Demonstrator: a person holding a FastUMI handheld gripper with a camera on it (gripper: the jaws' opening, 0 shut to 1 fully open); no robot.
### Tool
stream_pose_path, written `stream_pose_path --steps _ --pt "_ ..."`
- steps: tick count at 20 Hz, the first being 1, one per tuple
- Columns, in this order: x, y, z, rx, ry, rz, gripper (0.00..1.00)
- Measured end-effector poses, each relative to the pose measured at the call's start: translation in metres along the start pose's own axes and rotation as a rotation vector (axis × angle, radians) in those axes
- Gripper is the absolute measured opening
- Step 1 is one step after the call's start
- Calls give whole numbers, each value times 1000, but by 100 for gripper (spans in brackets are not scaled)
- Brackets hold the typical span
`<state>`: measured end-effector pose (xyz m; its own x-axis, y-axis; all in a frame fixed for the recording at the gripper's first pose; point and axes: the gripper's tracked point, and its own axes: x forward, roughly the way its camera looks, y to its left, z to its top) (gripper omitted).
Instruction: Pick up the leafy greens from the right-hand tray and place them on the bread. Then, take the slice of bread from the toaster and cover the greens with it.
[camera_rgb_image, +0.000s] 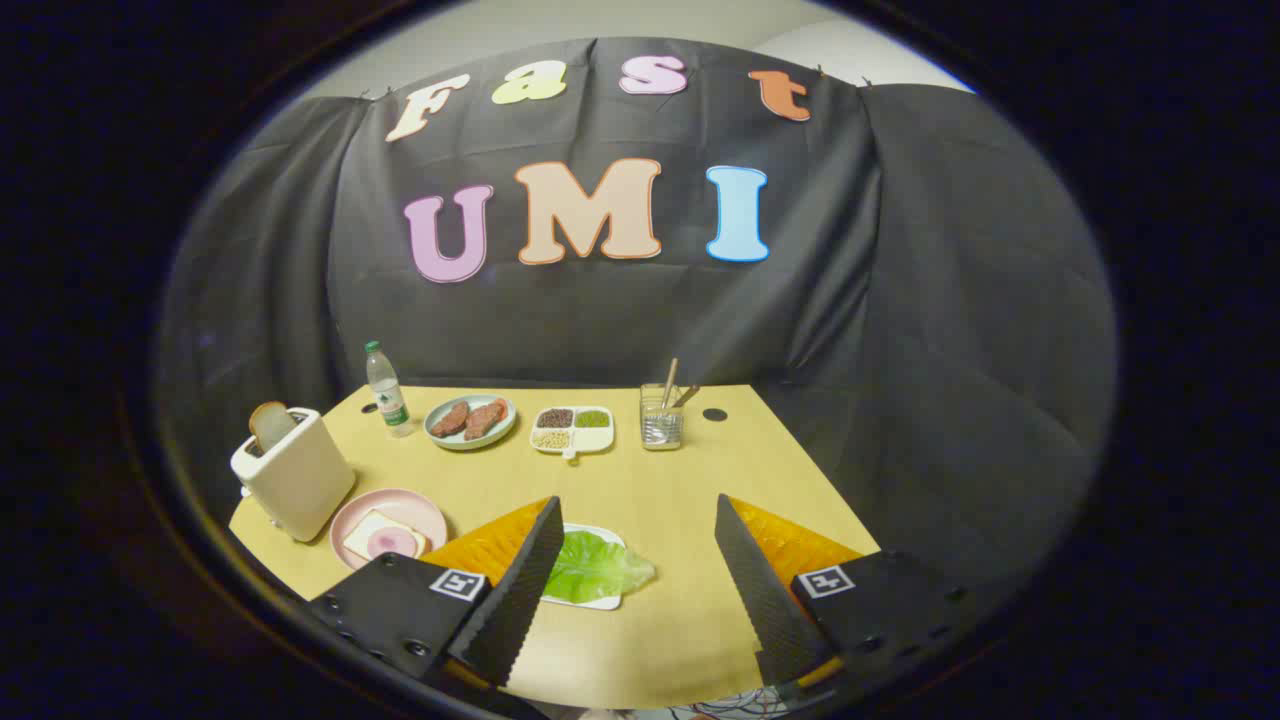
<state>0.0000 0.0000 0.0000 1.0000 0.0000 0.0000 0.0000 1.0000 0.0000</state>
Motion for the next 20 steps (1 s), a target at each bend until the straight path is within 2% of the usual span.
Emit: stream_pose_path --steps 14,20 --pt "51 -28 -17 0 86 75 98" --pt "65 -25 -34 -9 122 109 98"
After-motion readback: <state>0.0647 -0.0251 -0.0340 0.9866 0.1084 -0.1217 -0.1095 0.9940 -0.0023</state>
